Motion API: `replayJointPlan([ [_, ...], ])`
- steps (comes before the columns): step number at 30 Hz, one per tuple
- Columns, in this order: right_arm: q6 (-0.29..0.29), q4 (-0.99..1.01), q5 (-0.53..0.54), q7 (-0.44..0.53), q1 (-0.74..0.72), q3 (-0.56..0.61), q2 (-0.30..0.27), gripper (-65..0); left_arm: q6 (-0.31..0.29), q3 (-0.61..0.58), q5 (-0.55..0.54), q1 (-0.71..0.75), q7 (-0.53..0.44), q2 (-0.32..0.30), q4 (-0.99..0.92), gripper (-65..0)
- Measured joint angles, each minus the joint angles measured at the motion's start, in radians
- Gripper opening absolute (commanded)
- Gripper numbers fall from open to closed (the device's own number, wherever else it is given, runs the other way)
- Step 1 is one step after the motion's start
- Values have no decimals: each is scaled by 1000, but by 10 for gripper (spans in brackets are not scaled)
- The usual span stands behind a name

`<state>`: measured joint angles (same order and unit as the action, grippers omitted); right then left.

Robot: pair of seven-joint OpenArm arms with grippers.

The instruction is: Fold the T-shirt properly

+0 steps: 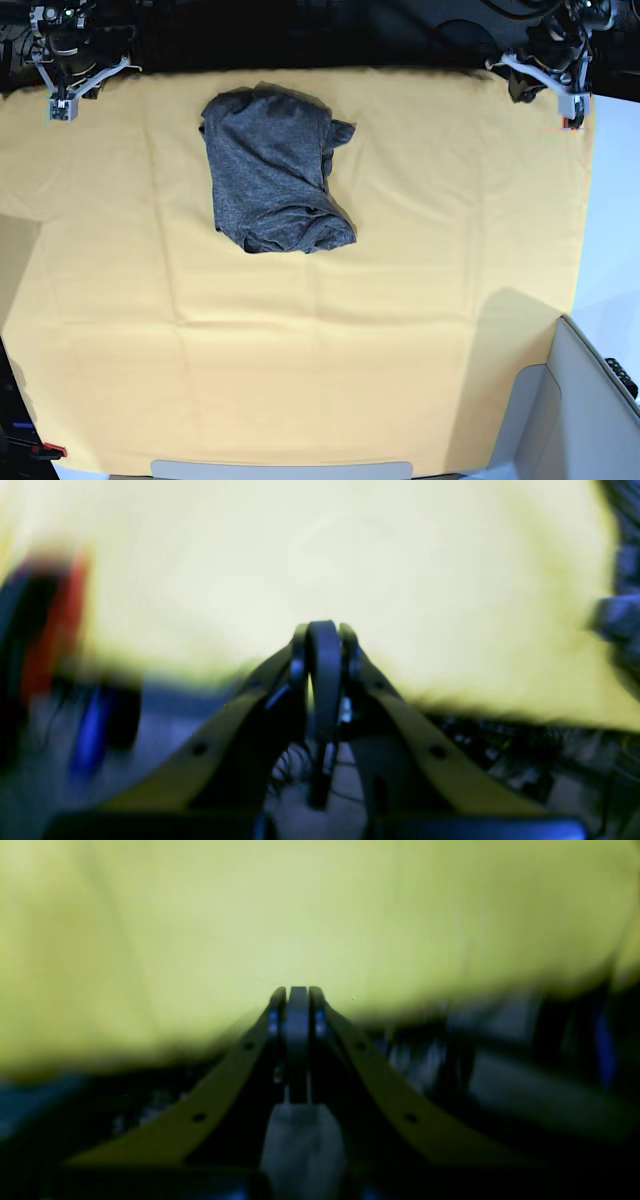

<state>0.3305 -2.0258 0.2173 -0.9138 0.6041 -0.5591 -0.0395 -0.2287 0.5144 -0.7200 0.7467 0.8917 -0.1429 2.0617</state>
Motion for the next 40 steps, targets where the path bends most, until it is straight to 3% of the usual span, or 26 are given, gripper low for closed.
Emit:
replayJointPlan([
  [2,7,3,3,-7,79,2,37,-650,2,51,-2,66,-9,55,-6,-646],
  [6,7,87,-1,-4,146,3,130,-650,13,31,8,66,-32,58,-143,-646],
  [8,6,203,9,19,144,3,166,-650,-8,23,-18,47,-56,85,-275,-646],
  [10,5,370,0,1,120,7,184,-650,10,20,10,24,-68,114,-429,-646],
  [13,-3,677,-11,3,26,1,177,-650,12,18,22,-64,-93,137,-704,-646],
  [16,3,1027,-19,43,-116,-2,147,-650,7,18,9,-190,-216,119,-1004,-645],
  [19,-58,1326,-76,229,-231,1,127,-650,11,7,0,-308,-388,95,-1269,-645],
  [23,-220,1608,-237,625,-353,2,126,-650,3,-250,-4,-403,-681,33,-1521,-644],
  [25,-298,1723,-345,717,-418,2,130,-650,10,-447,-3,-440,-799,14,-1590,-644],
  [27,-320,1797,-407,808,-468,3,132,-650,11,-653,-2,-475,-896,-5,-1625,-644],
  [30,-374,1822,-467,883,-510,3,143,-650,-4,-925,-8,-539,-1041,-7,-1709,-644],
  [33,-428,1817,-491,885,-525,3,147,-650,0,-1107,-5,-608,-1086,10,-1844,-644],
  [35,-457,1817,-507,885,-523,3,147,-650,1,-1178,-5,-613,-1103,11,-1878,-644],
  [40,-465,1819,-508,881,-518,3,163,-650,8,-1228,-5,-608,-1099,16,-1886,-644],
])
